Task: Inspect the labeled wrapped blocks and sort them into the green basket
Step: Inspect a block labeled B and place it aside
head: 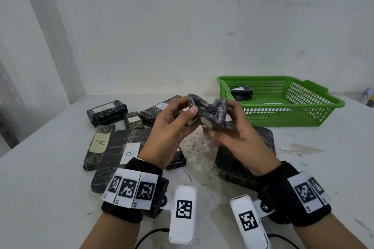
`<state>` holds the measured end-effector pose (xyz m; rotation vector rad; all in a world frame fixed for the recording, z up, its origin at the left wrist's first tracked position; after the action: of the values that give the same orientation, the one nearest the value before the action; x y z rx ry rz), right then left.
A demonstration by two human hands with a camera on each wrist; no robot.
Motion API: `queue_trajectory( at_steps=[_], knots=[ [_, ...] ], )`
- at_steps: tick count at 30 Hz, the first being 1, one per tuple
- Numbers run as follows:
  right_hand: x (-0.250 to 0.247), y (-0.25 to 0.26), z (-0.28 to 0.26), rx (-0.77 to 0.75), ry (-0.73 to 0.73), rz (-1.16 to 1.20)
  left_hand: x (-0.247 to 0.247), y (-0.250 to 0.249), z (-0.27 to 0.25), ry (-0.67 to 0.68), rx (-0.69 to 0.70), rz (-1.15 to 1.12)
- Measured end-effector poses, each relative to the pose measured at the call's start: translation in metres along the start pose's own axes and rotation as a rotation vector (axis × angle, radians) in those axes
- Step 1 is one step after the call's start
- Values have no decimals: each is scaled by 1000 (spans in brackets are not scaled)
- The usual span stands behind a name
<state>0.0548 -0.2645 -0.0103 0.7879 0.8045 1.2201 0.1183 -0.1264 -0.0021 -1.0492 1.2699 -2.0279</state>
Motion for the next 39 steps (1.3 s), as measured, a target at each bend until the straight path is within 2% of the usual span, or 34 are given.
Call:
queue_trajectory(
  at_steps=[5,9,12,17,22,28,34,39],
  knots=[
    [-1,-4,2,107,-3,237,1,-2,-1,5,27,14],
    [-6,-5,3,49,-82,72,8,0,-4,51,11,21],
    [-6,-7,4,66,-125,103,7,2,-4,26,6,60],
    [-3,-12,3,89,-117,112,1,3,-3,-59,21,79],
    [-3,-12,2,103,-120,98,3,3,-3,-42,14,96],
    [-3,-18,2,113,-127,53,0,3,-3,-114,32,118],
    [1,-11,0,122,-85,32,0,2,-4,-101,39,134],
    [2,-6,-1,99,-72,-15,-1,0,-5,-150,61,176]
  ],
)
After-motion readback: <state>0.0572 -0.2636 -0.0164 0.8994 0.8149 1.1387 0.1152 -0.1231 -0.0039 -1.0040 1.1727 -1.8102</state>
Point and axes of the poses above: each hand's wrist, its own z-axis towards the middle knuckle, its own x-axis out of the palm, y = z × x, the point moved 6 cm from there along z, towards the middle knuckle, and after that the axes turned 5 degrees about -x, right-handed, at the moved point
